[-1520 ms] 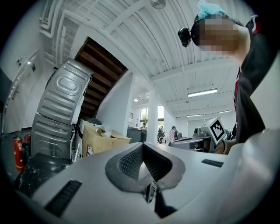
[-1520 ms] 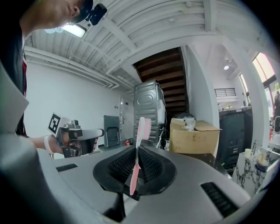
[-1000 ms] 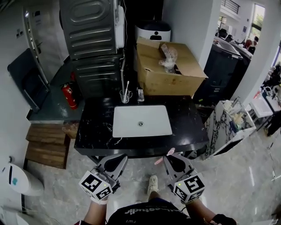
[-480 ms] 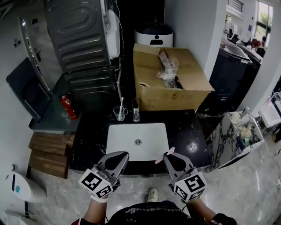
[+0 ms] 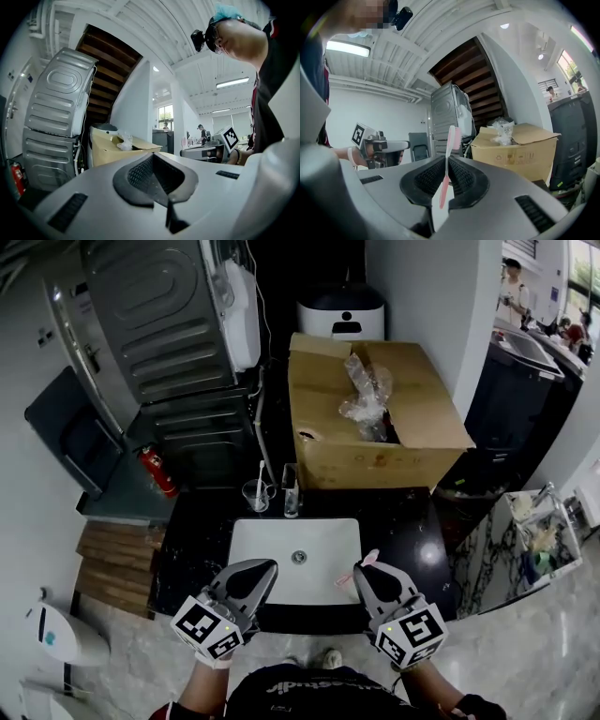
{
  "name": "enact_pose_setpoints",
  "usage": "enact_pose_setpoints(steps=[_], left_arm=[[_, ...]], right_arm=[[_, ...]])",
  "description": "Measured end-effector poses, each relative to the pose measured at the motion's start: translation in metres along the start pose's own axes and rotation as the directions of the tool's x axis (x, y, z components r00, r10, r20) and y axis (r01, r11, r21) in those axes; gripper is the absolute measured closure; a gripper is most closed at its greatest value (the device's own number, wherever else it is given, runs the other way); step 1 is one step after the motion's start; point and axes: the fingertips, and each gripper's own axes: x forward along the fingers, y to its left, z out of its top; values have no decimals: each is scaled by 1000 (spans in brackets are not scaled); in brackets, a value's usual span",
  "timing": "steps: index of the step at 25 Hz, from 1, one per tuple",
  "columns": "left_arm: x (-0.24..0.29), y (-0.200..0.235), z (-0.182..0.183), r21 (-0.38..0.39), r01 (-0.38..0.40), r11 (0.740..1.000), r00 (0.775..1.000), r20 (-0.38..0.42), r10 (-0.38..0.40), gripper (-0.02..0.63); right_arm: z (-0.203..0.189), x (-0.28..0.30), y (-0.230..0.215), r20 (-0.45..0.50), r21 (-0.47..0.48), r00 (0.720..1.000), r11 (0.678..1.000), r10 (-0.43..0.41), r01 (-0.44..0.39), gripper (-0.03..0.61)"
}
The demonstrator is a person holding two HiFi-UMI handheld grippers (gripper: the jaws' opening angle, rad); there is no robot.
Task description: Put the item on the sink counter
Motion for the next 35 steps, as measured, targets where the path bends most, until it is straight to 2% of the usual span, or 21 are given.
enact_pose_setpoints(steps=[7,15,26,35], left_arm=[[9,29,-2,-1,-30,1000,1000,-2,30,598],[14,81,-2,-16,-33,999,999,39,34,598],[-19,187,-16,-54,-79,995,995,54,82,598],[-51,250,-41,-115,-123,986,991,41,129,598]], right_arm=[[-3,33,-7,-15,4,999,1000,31,-31,526],[7,90,-8,-33,-40,999,999,27,-28,526],[4,241,20,-110,-109,991,990,79,-91,526],[-12,363,35,-194,-129,976,983,103,-129,526]])
